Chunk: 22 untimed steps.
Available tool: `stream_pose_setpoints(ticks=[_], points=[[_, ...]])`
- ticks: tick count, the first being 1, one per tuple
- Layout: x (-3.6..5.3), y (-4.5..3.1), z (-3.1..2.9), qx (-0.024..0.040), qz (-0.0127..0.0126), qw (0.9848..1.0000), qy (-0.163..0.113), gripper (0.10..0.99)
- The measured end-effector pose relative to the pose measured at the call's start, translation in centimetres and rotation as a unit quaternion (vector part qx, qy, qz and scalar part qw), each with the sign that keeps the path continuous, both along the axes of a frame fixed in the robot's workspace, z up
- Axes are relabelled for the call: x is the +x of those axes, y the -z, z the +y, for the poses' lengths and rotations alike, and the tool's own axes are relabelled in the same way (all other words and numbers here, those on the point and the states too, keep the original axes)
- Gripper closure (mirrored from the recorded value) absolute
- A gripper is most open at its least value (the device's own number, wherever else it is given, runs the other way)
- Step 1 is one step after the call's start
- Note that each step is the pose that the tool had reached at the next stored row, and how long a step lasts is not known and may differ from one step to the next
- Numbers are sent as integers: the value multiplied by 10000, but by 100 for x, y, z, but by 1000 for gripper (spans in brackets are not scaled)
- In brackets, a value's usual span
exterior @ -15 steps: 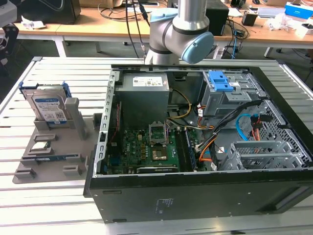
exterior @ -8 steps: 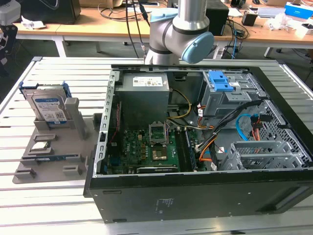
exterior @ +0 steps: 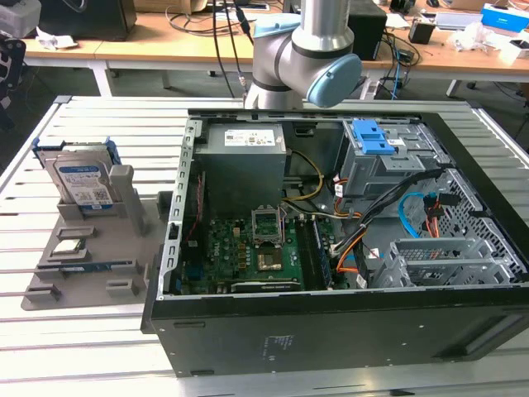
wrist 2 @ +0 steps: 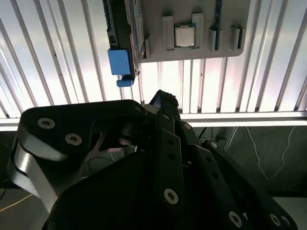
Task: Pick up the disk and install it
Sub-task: 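Pick up the disk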
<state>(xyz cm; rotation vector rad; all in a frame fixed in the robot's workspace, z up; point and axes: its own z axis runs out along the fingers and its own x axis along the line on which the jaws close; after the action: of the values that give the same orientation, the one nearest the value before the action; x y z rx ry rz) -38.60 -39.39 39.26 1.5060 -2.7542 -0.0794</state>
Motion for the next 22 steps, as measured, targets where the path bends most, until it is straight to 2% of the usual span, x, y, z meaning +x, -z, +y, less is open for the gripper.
stream_pose_setpoints(ticks=[6, 11, 18, 22], points=[[0, 0, 0, 0, 0, 9989, -463, 980], [0, 0, 0, 0, 0, 9971, -762, 980], [1, 0, 0, 0, 0, 9916, -1290, 980], [1, 0, 0, 0, 0, 9878, -1555, 980]])
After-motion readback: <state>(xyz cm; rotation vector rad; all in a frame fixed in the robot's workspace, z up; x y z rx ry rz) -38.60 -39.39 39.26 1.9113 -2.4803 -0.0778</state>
